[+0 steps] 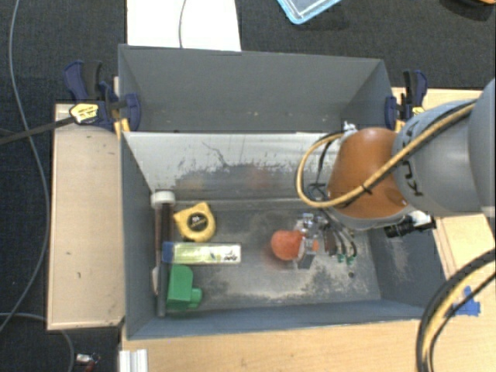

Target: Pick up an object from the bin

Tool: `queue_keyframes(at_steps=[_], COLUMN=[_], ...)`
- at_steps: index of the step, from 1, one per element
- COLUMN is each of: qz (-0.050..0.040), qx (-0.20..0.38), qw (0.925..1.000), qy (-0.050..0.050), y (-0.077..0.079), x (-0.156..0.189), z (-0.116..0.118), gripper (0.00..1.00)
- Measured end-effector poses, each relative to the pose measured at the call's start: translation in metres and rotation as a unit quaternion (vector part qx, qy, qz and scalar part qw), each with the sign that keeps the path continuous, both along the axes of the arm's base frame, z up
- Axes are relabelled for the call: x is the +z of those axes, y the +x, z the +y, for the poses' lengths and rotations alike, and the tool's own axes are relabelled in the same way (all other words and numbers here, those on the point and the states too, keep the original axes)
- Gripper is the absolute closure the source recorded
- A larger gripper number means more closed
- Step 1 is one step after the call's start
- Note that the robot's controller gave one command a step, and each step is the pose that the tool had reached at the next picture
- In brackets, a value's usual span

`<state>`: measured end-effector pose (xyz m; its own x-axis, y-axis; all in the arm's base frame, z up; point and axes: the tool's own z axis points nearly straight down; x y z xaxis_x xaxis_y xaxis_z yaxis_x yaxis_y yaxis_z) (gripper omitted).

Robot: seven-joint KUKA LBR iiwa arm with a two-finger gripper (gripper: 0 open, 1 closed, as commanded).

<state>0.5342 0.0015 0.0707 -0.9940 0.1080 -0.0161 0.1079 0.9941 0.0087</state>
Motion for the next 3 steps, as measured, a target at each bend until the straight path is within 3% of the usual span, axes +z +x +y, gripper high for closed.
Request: queue_keyframes(at_steps=[1,2,3], qz=[0.0000,0.0026,0.0033], qx=[0.000,0.001,0.017], qw=[1.0000,1.0000,0.9998], qy=[0.000,0.000,0.000], y=[0.000,-0.020,-0.019], x=[0.000,0.068,0.151], z=[0.000,-0.009,0.000], gripper=[1.00,1.00,1.00])
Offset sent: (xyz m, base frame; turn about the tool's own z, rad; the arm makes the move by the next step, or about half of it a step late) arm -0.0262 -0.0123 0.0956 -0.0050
